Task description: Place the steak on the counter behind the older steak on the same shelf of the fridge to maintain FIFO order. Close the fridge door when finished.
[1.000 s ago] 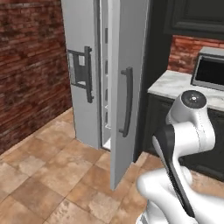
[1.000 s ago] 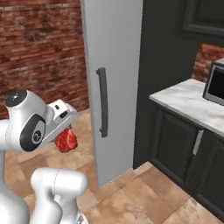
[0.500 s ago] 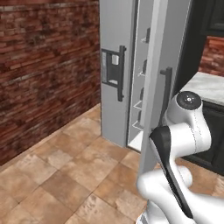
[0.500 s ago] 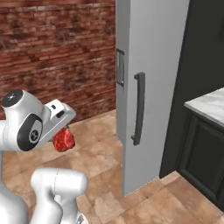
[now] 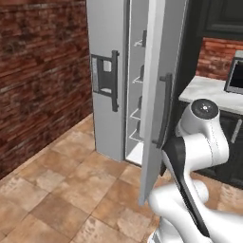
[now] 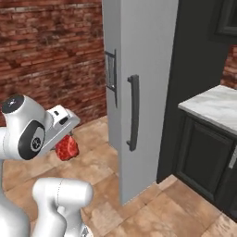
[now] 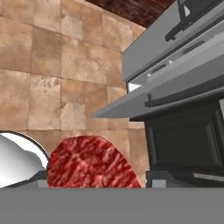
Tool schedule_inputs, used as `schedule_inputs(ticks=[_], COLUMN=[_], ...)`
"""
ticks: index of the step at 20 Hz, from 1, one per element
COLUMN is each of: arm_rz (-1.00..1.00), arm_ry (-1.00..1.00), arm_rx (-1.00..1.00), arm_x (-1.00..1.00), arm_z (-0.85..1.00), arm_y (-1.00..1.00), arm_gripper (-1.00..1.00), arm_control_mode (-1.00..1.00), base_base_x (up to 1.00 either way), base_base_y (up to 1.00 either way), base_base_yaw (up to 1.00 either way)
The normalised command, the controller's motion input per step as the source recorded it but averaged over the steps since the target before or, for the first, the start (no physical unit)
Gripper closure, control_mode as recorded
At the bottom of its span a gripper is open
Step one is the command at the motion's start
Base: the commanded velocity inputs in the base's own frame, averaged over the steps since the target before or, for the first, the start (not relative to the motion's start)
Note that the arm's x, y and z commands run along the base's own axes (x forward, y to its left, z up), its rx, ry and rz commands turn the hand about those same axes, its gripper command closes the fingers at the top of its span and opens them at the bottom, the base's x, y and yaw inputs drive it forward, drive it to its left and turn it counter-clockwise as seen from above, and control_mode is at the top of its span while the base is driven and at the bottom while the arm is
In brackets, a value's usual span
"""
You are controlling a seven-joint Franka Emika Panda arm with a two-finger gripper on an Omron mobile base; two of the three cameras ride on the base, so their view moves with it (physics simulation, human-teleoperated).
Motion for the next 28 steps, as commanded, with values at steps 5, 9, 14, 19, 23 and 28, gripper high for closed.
schedule_inputs(ticks=[5,9,14,19,23,28], arm_rz=[0.00,0.00,0.00,0.00,0.00,0.00], arm_ry=[0.00,0.00,0.00,0.00,0.00,0.00], arm_rx=[0.00,0.00,0.00,0.00,0.00,0.00], arm_x=[0.00,0.00,0.00,0.00,0.00,0.00], arm_z=[0.00,0.00,0.00,0.00,0.00,0.00], arm_y=[0.00,0.00,0.00,0.00,0.00,0.00], arm_gripper=[1.00,1.00,1.00,1.00,1.00,1.00], arm_control_mode=[1.00,1.00,1.00,1.00,1.00,1.00], base_base_x=[1.00,1.00,0.93,0.67,0.63,0.76], base_base_y=[0.95,0.59,0.29,0.48,0.55,0.71], base_base_yaw=[0.07,0.41,0.18,-0.47,-0.58,-0.61])
